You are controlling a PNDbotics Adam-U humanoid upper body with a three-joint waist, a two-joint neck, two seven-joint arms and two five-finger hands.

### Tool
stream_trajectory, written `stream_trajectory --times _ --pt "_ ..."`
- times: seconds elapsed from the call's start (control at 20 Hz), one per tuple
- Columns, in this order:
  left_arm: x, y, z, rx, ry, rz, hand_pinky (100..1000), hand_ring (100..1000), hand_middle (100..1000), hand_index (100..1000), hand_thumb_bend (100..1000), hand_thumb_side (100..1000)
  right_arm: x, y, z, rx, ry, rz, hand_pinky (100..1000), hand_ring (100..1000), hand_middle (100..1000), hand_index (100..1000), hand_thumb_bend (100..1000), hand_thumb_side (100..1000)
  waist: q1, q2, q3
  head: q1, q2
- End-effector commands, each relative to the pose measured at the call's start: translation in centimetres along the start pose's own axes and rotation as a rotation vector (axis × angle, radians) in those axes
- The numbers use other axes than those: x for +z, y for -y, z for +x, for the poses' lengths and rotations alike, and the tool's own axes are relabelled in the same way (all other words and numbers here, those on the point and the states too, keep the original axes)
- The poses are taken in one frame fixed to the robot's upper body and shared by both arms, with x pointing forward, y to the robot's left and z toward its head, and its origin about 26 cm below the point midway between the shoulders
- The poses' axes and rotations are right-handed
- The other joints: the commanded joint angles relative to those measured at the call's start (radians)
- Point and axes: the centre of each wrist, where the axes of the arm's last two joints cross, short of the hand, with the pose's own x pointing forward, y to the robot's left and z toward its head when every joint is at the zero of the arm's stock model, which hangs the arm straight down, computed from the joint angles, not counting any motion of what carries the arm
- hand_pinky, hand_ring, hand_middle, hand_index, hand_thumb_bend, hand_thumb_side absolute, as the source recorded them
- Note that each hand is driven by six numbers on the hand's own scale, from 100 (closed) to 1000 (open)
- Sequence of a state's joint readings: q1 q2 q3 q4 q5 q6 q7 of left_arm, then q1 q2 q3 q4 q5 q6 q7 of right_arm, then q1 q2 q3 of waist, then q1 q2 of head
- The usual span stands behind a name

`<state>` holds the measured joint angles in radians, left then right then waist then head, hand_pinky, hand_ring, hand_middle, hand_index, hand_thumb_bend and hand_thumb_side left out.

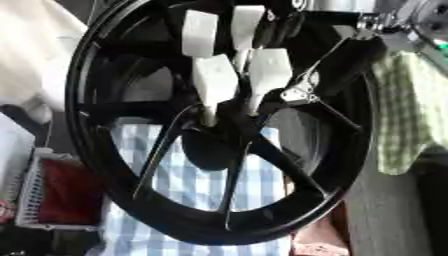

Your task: Pull the pin out of the wheel hub.

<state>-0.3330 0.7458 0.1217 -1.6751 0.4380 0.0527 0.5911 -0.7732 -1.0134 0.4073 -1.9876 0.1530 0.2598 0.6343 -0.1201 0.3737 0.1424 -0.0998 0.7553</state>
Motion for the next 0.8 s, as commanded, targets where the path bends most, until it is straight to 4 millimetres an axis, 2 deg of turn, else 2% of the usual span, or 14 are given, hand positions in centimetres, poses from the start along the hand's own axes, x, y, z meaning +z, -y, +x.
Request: stream_trajectory --times 0.05,0.55,0.8 --pt "-0.47 -0.52 0.86 -0.005 0.031 0.008 734 844 856 821 691 703 0.43 0.58 0.34 0.026 -0.010 -0.015 765 745 704 745 514 340 0.006 -0.013 0.000 -0.004 0.000" --pt "-0.36 -0.45 0.79 -0.004 0.029 0.002 733 844 856 819 689 705 0.36 0.31 0.25 0.020 -0.039 -0.005 768 746 702 743 509 281 0.004 -0.007 0.002 -0.005 -0.002" --pt "-0.26 -0.38 0.68 -0.003 0.024 -0.003 733 844 856 818 685 706 0.31 0.26 0.27 0.015 -0.046 -0.001 771 747 701 743 486 223 0.006 -0.003 0.004 -0.008 -0.007"
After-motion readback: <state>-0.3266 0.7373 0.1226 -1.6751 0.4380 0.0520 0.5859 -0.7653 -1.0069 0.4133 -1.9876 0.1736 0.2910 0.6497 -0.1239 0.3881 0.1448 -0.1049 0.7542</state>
